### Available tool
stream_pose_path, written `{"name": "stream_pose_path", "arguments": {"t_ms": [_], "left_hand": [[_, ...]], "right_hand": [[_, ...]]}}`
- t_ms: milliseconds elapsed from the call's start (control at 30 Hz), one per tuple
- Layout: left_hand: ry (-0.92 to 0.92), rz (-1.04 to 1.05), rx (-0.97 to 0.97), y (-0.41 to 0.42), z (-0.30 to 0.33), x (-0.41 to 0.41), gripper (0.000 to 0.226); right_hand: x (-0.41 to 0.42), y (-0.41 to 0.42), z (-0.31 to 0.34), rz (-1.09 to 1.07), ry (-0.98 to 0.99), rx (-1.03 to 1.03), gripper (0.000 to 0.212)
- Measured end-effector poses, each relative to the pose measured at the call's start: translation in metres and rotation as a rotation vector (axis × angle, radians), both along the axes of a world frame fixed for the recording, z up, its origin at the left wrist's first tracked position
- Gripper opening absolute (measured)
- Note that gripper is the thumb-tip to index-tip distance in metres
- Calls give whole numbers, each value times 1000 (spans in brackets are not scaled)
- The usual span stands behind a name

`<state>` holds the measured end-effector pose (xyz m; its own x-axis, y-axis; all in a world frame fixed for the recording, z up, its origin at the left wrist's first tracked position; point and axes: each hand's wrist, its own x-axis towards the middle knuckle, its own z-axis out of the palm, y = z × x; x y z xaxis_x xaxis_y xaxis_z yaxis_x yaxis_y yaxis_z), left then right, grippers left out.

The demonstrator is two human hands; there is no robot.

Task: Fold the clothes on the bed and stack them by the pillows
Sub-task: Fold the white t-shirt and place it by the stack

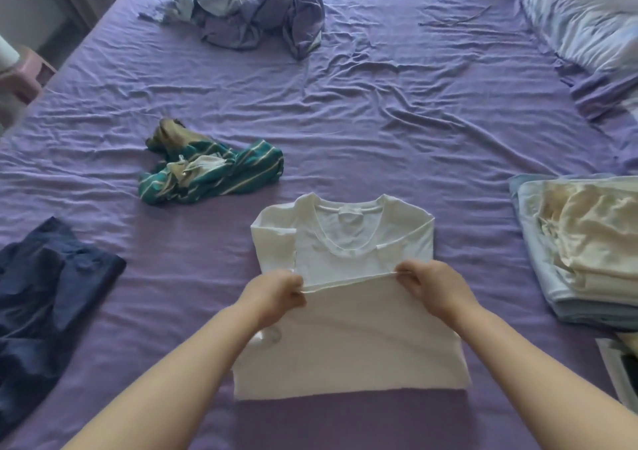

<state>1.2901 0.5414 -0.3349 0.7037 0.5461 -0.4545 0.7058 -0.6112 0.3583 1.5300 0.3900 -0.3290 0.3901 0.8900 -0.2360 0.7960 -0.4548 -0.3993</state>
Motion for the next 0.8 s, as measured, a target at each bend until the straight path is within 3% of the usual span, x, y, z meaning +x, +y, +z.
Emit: {"name": "stream_pose_path", "arguments": {"t_ms": [133,267,500,567,700,800], "left_hand": [[39,110,-10,54,-2,31,7],[166,312,151,79,-13,53,19],[131,387,352,77,-49,57,21],[86,375,424,76,-50,55,24],[-210,289,586,86,-44,60,18],[-134,342,663,107,-37,72,20]], "right_hand": [[21,40,0,-134,-30,28,23],[35,62,-15,-225,-70,24,25],[31,66,-52,-155,-297,-245,22],[33,71,-51,-223,-266,-168,20],[54,91,-38,-372,-90,21,19],[71,107,-32,-388,-38,12,25]]}}
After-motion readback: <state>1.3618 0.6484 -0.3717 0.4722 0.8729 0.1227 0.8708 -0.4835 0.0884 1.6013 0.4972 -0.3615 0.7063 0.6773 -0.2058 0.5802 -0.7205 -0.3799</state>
